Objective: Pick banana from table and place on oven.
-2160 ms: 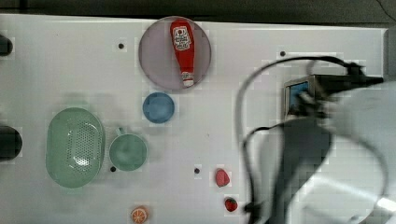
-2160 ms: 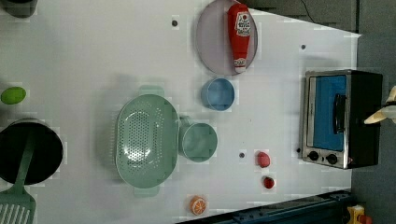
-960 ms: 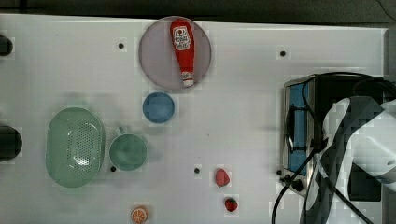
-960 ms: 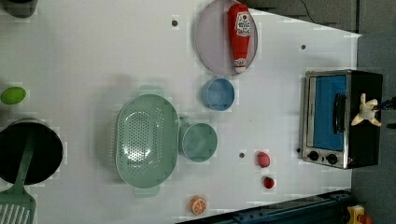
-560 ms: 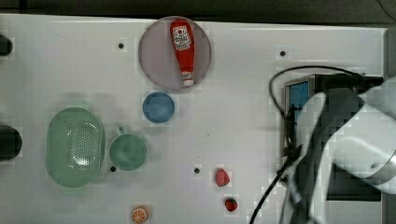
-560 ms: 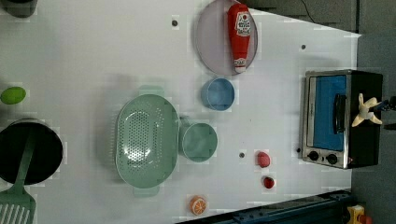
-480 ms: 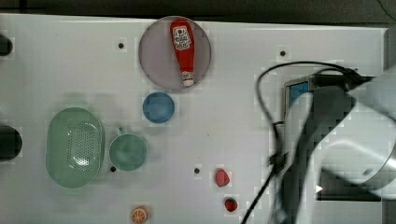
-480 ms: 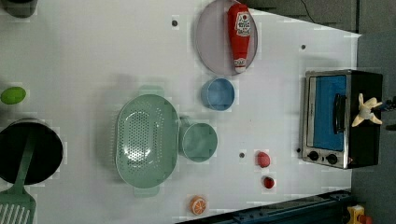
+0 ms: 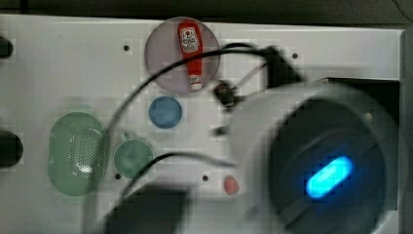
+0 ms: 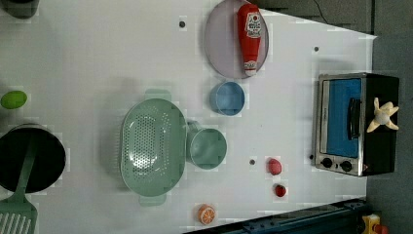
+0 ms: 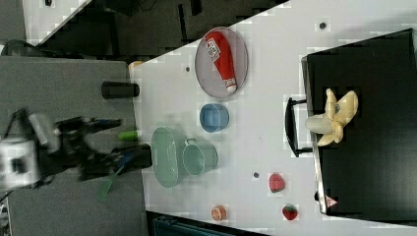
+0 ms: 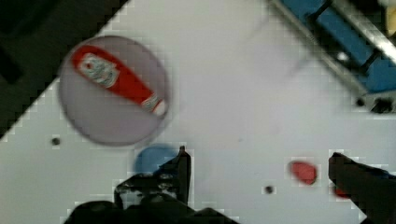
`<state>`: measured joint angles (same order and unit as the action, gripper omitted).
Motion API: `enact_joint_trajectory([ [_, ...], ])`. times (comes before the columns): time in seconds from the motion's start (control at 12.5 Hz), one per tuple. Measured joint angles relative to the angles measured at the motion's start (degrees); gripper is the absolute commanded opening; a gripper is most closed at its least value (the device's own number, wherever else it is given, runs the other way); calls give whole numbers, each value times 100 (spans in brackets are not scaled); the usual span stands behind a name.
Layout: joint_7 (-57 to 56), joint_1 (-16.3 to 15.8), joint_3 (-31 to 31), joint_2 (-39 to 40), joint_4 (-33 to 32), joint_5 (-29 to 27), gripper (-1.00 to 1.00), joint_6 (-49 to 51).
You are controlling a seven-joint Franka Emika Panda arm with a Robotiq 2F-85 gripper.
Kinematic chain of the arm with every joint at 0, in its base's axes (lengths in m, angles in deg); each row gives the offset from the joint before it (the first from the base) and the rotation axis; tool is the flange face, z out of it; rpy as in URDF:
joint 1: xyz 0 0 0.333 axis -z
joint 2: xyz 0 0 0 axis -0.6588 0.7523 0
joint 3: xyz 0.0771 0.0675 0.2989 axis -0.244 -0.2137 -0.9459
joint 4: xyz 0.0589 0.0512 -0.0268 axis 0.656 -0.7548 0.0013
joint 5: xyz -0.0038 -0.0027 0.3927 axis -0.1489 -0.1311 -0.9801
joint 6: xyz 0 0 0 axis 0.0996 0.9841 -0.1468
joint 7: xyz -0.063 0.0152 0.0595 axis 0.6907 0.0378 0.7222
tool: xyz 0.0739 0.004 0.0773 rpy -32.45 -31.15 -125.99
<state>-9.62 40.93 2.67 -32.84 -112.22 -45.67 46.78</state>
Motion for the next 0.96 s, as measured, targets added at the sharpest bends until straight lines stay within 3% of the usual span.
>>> enact_joint_trajectory([
  [0.16,692,-252,-330,-364,-140,-110,100,42],
  [0.4,1223,-176,-798,-446,-291,34,100,400],
  [0.56,1266,-241,-663,-437,-543,-12,100,428],
  [0.8,1266,-89,-233,-258,-655,-109,100,389],
  [0.96,1276,27,-40,-78,-638,119,100,371],
])
